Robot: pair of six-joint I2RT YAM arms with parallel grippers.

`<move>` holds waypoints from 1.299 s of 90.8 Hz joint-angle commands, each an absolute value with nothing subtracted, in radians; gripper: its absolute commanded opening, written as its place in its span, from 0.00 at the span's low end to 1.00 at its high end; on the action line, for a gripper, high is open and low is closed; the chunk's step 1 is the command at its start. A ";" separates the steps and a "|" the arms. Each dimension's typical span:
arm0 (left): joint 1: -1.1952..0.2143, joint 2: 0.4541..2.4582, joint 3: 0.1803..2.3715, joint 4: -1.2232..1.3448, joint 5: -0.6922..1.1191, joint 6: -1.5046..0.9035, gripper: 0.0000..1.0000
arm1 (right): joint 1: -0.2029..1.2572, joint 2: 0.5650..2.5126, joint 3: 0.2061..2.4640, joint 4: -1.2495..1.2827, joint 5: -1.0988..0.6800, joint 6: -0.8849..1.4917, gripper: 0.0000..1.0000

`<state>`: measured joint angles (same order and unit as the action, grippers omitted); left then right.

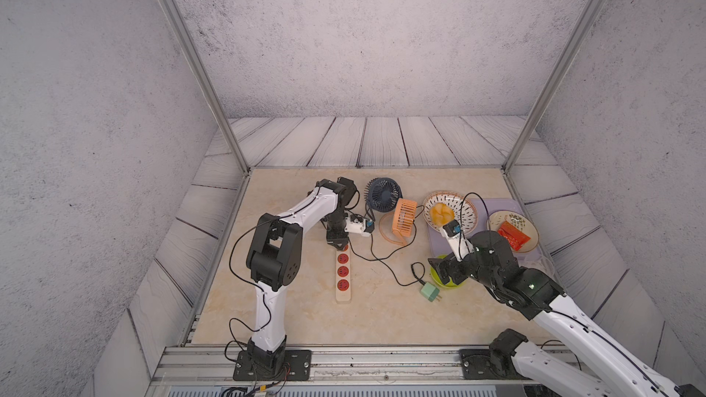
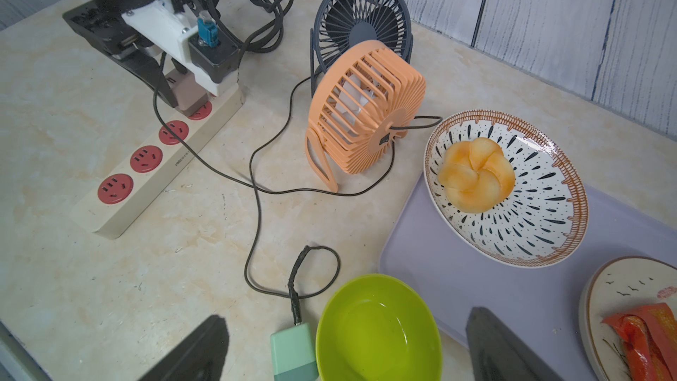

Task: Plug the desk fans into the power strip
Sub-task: Insert the plug into the socket, then pick up the plug from the center of the board.

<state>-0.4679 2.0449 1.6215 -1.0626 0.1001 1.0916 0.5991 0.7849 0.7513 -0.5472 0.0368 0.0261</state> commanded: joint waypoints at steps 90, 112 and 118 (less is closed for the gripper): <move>-0.446 1.982 1.642 -1.117 0.047 1.075 0.68 | 0.595 0.658 0.733 -0.596 0.023 0.112 0.95; -0.448 1.869 1.632 -1.146 0.069 1.065 0.99 | 0.595 0.616 0.716 -0.665 -0.041 0.199 0.93; -0.448 1.830 1.617 -1.148 0.079 1.057 1.00 | 0.597 0.605 0.707 -0.679 -0.059 0.239 0.92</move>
